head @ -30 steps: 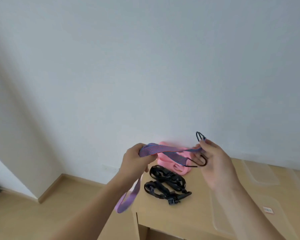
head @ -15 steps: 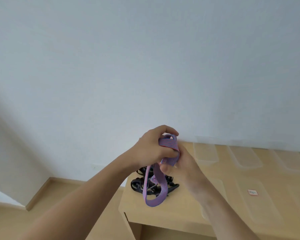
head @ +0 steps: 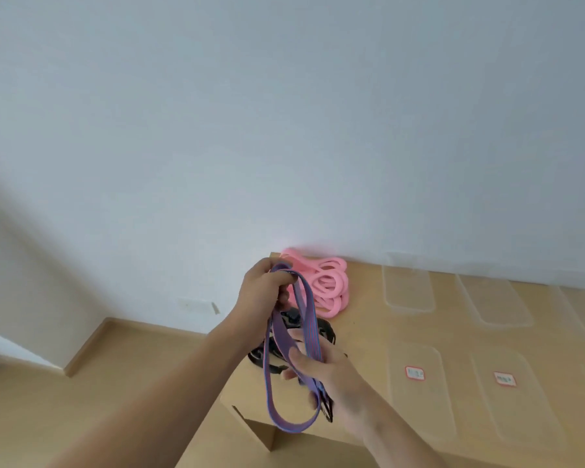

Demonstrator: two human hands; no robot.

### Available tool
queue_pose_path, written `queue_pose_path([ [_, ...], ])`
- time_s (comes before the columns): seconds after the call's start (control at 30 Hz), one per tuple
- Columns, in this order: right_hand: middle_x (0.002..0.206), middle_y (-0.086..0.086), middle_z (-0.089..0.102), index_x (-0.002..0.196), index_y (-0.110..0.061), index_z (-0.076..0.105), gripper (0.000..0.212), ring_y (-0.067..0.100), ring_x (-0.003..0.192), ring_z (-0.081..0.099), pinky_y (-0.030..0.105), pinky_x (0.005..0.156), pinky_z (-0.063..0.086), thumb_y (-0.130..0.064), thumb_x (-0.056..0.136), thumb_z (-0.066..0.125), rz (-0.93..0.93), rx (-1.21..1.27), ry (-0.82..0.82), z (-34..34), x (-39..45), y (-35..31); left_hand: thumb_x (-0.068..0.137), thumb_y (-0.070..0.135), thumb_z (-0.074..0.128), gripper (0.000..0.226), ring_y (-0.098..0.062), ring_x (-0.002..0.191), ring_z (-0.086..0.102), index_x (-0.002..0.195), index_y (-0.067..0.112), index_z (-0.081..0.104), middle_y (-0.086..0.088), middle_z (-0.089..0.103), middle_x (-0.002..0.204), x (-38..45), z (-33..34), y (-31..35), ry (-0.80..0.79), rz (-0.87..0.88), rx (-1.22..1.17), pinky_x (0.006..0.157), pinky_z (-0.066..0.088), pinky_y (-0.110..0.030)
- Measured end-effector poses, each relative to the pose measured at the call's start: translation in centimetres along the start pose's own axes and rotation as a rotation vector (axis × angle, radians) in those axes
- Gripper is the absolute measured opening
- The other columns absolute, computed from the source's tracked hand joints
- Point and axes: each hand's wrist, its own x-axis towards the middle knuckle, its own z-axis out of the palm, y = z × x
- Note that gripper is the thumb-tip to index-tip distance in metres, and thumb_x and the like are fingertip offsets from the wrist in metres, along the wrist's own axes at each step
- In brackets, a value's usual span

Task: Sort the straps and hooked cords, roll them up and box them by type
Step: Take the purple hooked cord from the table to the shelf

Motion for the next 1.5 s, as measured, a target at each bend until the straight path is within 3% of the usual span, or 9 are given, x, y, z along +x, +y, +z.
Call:
queue_pose_path([
  [0.17,0.085,0.006,0.068,0.115,-0.008,0.062,0.056,0.017,0.075,0.063,0.028,0.055,0.042,-0.03,0.069,0.085,0.07,-0.099,-0.114,0.8,1.7,0.9,0.089,-0.006,0.045,0.025,-0.017,0.05,0.036,0.099,0.007,0.064,-0.002,0.045,0.058,1.4,1.2,-1.4,0.048,-0.03,-0.076,0.049,0.031,-0.027],
  [0.3,0.062,-0.004,0.055,0.09,-0.006,0.065,0.025,0.017,0.054,0.046,0.032,0.059,0.049,-0.013,0.068,0.073,0.153,-0.057,0.055,-0.9,3.4,1.3,0.089,-0.006,0.049,0.025,-0.02,0.051,0.05,0.102,0.007,0.066,-0.009,0.055,0.067,3.5,-0.5,-2.4,0.115,-0.067,0.08,0.06,0.044,-0.031],
  [0.4,0.053,-0.003,0.046,0.085,-0.003,0.062,0.007,0.02,0.049,0.043,0.038,0.055,0.046,-0.008,0.08,0.064,0.154,-0.348,0.265,-4.1,6.2,1.9,0.091,0.005,0.061,0.023,-0.02,0.078,0.069,0.11,0.016,0.067,-0.006,0.073,0.094,4.8,-3.0,-4.5,0.116,-0.14,0.298,0.079,0.057,-0.038],
  [0.47,0.054,-0.009,0.05,0.082,-0.013,0.061,0.001,0.023,0.056,0.049,0.038,0.06,0.046,-0.012,0.082,0.061,0.105,-0.611,0.34,-6.1,8.2,1.8,0.092,0.015,0.068,0.03,-0.021,0.103,0.069,0.121,0.02,0.063,0.0,0.073,0.112,5.0,-4.2,-6.2,0.096,-0.183,0.395,0.091,0.056,-0.041],
  [0.57,0.079,0.002,0.064,0.09,-0.022,0.058,0.002,0.035,0.082,0.059,0.035,0.065,0.038,-0.02,0.089,0.058,0.016,-0.941,0.339,-7.8,11.0,0.5,0.09,0.022,0.071,0.035,-0.015,0.109,0.065,0.124,0.027,0.062,0.007,0.066,0.12,4.4,-4.9,-8.0,0.134,-0.189,0.428,0.096,0.055,-0.039],
  [0.83,0.131,0.019,0.051,0.136,-0.011,0.042,0.07,0.041,0.119,0.052,0.046,0.091,0.047,-0.038,0.082,0.075,0.035,-1.49,0.193,-9.2,15.4,1.8,0.095,0.032,0.067,0.042,-0.015,0.122,0.054,0.135,0.03,0.058,0.006,0.06,0.131,0.0,-7.5,-11.9,0.255,-0.176,0.752,0.101,0.046,-0.035],
  [1.0,0.128,0.022,0.052,0.137,-0.004,0.049,0.089,0.043,0.118,0.049,0.053,0.096,0.044,-0.033,0.063,0.09,-0.397,-1.598,0.298,-4.8,11.8,3.4,0.096,0.035,0.064,0.046,-0.014,0.13,0.051,0.14,0.031,0.053,0.007,0.055,0.142,-3.9,-10.6,-13.9,0.325,-0.198,0.811,0.096,0.041,-0.028],
  [1.2,0.12,0.014,0.058,0.127,-0.008,0.058,0.066,0.037,0.118,0.051,0.051,0.098,0.048,-0.034,0.073,0.084,-0.588,-1.48,-0.032,4.3,7.3,7.4,0.098,0.034,0.061,0.047,-0.02,0.133,0.049,0.144,0.028,0.051,0.003,0.05,0.146,-11.8,-15.5,-16.5,0.433,-0.213,0.817,0.108,0.039,-0.032],
  [1.5,0.144,0.002,0.046,0.15,-0.022,0.04,0.07,0.021,0.138,0.032,0.038,0.114,0.033,-0.05,0.091,0.063,-0.631,-1.613,-0.6,20.3,-0.6,16.4,0.099,0.036,0.059,0.051,-0.02,0.138,0.04,0.147,0.026,0.046,0.002,0.045,0.15,-30.7,-25.7,-23.4,0.766,-0.351,0.714,0.114,0.035,-0.032],
])
